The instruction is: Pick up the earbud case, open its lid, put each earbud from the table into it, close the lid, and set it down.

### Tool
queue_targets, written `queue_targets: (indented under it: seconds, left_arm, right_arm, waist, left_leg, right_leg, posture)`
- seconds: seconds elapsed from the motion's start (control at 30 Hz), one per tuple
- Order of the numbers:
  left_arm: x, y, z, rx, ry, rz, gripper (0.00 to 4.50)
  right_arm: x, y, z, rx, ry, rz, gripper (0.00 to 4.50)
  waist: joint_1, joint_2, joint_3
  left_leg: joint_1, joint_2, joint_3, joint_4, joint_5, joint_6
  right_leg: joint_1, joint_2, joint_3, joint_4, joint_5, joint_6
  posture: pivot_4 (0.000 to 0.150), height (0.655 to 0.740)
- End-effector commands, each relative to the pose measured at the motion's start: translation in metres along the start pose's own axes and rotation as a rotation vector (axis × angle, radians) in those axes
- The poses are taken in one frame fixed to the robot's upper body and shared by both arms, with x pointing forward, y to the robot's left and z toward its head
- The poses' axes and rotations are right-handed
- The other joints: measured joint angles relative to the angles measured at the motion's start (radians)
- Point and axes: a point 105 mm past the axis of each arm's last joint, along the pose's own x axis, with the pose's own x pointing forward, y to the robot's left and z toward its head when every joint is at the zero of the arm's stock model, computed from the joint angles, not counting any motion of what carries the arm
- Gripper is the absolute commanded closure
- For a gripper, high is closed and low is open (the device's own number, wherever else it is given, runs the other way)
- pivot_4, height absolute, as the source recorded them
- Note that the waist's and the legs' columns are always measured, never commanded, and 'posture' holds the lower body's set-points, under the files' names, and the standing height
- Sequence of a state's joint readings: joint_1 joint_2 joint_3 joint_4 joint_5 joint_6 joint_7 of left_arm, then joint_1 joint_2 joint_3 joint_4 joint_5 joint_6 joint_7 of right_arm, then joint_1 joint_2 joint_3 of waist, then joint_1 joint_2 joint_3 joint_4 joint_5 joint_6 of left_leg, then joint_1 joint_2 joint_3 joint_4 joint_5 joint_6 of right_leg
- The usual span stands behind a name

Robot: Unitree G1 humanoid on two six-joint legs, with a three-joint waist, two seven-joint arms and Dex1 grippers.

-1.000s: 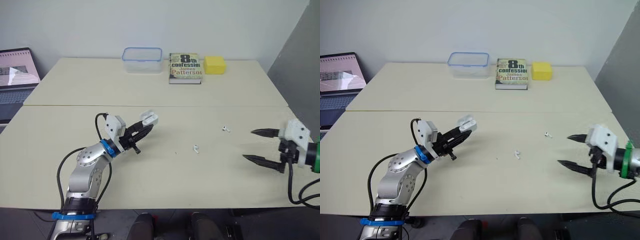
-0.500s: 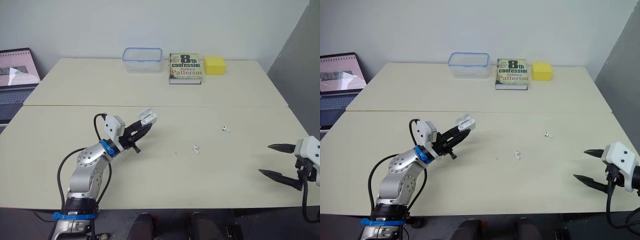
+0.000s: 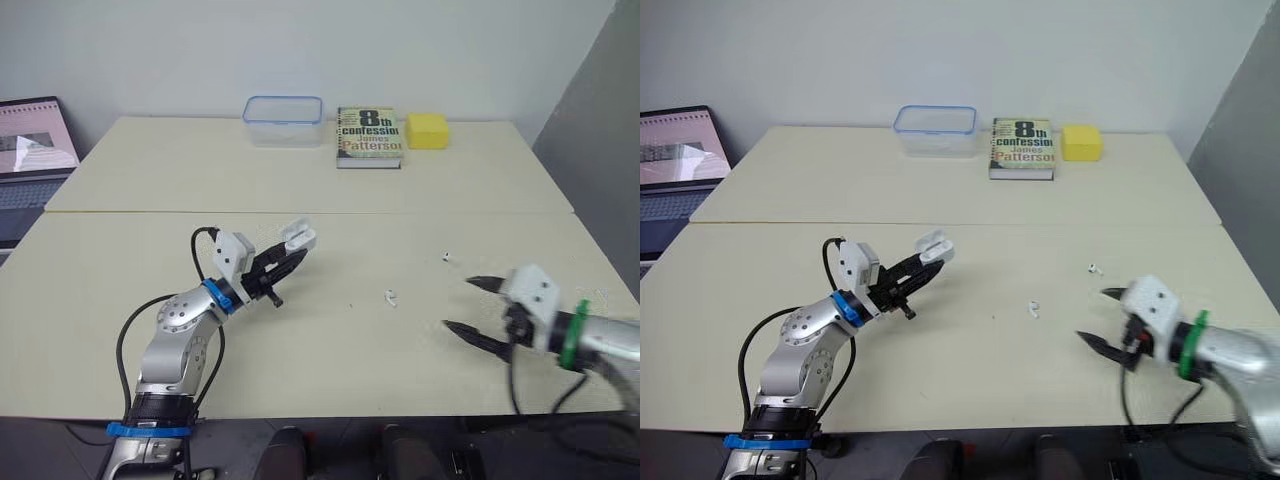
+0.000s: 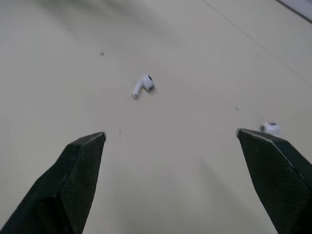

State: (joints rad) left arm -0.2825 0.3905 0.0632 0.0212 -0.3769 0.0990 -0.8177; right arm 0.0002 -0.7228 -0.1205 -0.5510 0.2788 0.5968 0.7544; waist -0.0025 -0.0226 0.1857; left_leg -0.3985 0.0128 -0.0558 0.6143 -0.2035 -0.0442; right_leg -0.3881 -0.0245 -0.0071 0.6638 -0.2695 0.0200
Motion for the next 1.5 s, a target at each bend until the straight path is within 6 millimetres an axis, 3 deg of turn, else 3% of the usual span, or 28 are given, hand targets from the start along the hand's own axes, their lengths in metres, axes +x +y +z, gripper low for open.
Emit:
queue_targets:
  seconds: [0.03,0.23,0.4,0.6,0.7,0.87,1.03,1.23,1.37,1.5]
  left_arm:
    - [0.003,-0.002,0.009,0.033,-0.029,-0.011,3.75]
    - [0.002,-0.005,0.007,0.029,-0.023,-0.019,3.75]
    - [-0.002,-0.002,0.006,0.031,-0.012,-0.011,3.75]
    - [-0.002,-0.001,0.005,0.031,-0.007,-0.009,3.75]
    - [-0.001,-0.002,0.005,0.031,-0.010,-0.010,3.75]
    - [-0.002,-0.004,0.005,0.032,-0.009,-0.011,3.75]
    - [-0.003,-0.006,0.003,0.027,-0.004,-0.007,3.75]
    - [-0.005,-0.012,0.000,0.013,0.004,-0.017,3.75]
    - [-0.006,-0.018,0.000,0.011,0.015,-0.039,3.75]
    - [-0.008,-0.023,0.000,0.000,0.027,-0.044,3.75]
  right_arm:
    - [0.030,0.001,0.004,0.045,-0.021,-0.099,0.00]
    - [0.073,0.014,-0.008,0.145,-0.011,-0.179,0.00]
    - [0.086,0.012,-0.017,0.219,0.000,-0.270,0.00]
    - [0.095,0.022,-0.019,0.281,0.024,-0.240,0.00]
    - [0.096,0.029,-0.020,0.309,0.050,-0.210,0.55]
    - [0.092,0.044,-0.016,0.284,0.062,-0.141,2.28]
    - [0.081,0.040,-0.006,0.180,0.054,-0.066,4.05]
    - [0.048,0.008,0.009,-0.037,0.069,0.115,4.06]
    - [-0.001,-0.006,-0.006,-0.234,0.221,0.404,4.06]
    - [-0.037,-0.027,-0.038,-0.368,0.421,0.549,4.06]
  waist:
    - [0.000,0.000,0.000]
    - [0.002,0.000,0.000]
    - [0.000,0.000,0.000]
    - [-0.001,0.000,0.000]
    - [-0.002,0.000,-0.001]
    - [-0.002,0.000,-0.001]
    - [-0.002,0.000,-0.001]
    - [-0.001,0.001,-0.001]
    - [0.002,0.002,0.000]
    - [0.000,0.002,0.000]
  left_leg:
    - [0.000,0.000,0.000,0.000,0.000,0.000]
    - [-0.001,0.000,-0.001,0.000,0.000,0.000]
    - [0.000,0.000,-0.001,0.000,0.000,0.000]
    - [0.001,0.000,-0.001,0.000,0.000,0.000]
    - [0.001,0.001,-0.001,0.000,0.000,0.000]
    - [0.000,0.001,-0.001,0.000,0.000,0.000]
    - [0.000,0.000,-0.001,0.000,0.000,0.000]
    - [0.000,0.000,-0.001,0.000,0.000,0.000]
    - [-0.001,0.000,-0.001,-0.001,0.000,0.001]
    - [0.000,0.001,0.000,0.000,0.000,0.001]
  right_leg:
    - [0.000,0.000,0.000,0.000,0.000,0.000]
    - [0.000,0.000,-0.001,0.000,0.000,0.000]
    - [0.000,0.000,0.000,0.001,0.000,0.000]
    - [0.000,0.000,0.000,0.001,0.000,-0.001]
    - [0.000,0.000,0.000,0.001,0.000,-0.001]
    - [0.000,0.000,0.000,0.001,0.000,-0.001]
    - [0.000,0.000,-0.001,0.000,0.000,0.000]
    - [0.000,0.000,-0.001,-0.001,0.000,0.000]
    - [0.000,0.000,-0.001,-0.002,0.000,0.000]
    - [0.000,0.000,-0.001,-0.002,0.000,0.000]
  posture:
    - [0.150,0.7377]
    - [0.150,0.7377]
    - [0.150,0.7377]
    - [0.150,0.7377]
    - [0.150,0.7377]
    - [0.150,0.7377]
    - [0.150,0.7377]
    - [0.150,0.7377]
    - [0.150,0.7377]
    - [0.150,0.7377]
